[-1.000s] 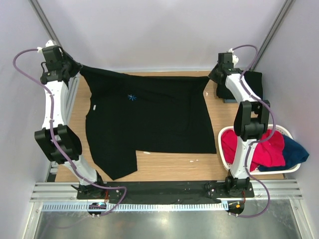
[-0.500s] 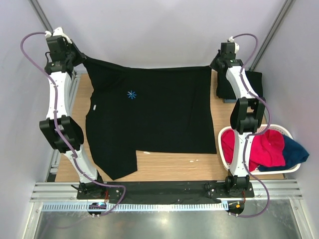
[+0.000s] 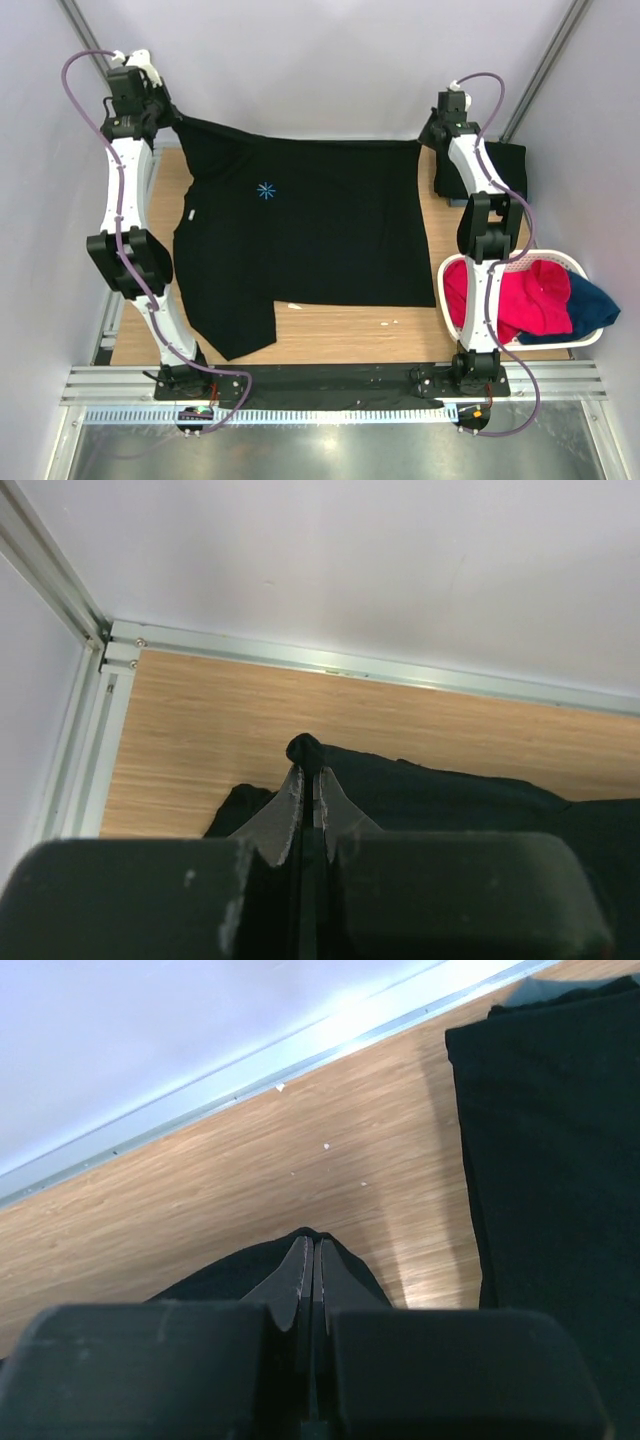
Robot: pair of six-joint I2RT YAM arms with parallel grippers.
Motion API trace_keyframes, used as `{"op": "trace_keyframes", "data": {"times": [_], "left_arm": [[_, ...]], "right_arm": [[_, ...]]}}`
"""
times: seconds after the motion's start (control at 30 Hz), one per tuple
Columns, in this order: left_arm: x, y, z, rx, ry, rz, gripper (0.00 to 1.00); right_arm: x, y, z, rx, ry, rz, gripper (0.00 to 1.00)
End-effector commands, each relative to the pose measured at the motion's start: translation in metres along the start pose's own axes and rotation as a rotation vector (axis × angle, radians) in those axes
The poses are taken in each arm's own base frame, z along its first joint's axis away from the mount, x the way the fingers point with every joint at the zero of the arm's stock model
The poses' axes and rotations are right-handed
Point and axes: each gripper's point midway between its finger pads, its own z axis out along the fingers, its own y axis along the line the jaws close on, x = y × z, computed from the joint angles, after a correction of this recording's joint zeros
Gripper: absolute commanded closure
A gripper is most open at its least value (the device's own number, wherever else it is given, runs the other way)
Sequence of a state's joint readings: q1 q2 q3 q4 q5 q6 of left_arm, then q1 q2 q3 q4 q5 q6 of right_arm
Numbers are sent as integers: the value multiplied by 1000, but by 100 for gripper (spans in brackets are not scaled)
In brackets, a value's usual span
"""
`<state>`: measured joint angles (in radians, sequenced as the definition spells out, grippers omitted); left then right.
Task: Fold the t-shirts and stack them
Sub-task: Fold the tshirt
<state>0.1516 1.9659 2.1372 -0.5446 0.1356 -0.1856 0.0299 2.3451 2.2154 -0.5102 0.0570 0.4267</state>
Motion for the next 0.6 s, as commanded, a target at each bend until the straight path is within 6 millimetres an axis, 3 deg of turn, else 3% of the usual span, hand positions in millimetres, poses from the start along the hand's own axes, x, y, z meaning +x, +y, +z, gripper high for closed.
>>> {"op": "trace_keyframes", "data": {"times": [0.0,0.03,0.07,0.1,0.13,0.2,0.23,0.27,0.33,0.5,0.57], "left_arm": [[-10,1,-27,-1,-9,79,100],[-13,-1,-40,-2,-15,82,100],[-6,-3,-46,3,6,95,100],[14,-2,-47,2,53,102,100],[12,-4,-59,1,47,117,100],[27,-3,-69,-7,88,156,100],[44,-1,-70,-15,127,165,100],[44,-1,-81,-24,126,176,100],[59,6,-88,-47,162,209,100],[76,8,-114,-58,202,246,100],[94,12,-118,-68,242,261,100]], "right_arm": [[-24,-2,-22,-5,-52,-12,99],[-27,0,-29,-9,-58,-14,99],[-21,-3,-30,0,-44,-19,99],[-19,-5,-32,1,-37,-25,99],[-20,-4,-38,1,-37,-30,99],[-12,-9,-41,10,-14,-49,99],[-11,-11,-43,13,-9,-54,99],[-5,-13,-45,19,7,-61,99],[1,-16,-47,25,24,-70,99],[19,-22,-55,29,78,-67,99],[31,-26,-56,33,108,-63,99]]}}
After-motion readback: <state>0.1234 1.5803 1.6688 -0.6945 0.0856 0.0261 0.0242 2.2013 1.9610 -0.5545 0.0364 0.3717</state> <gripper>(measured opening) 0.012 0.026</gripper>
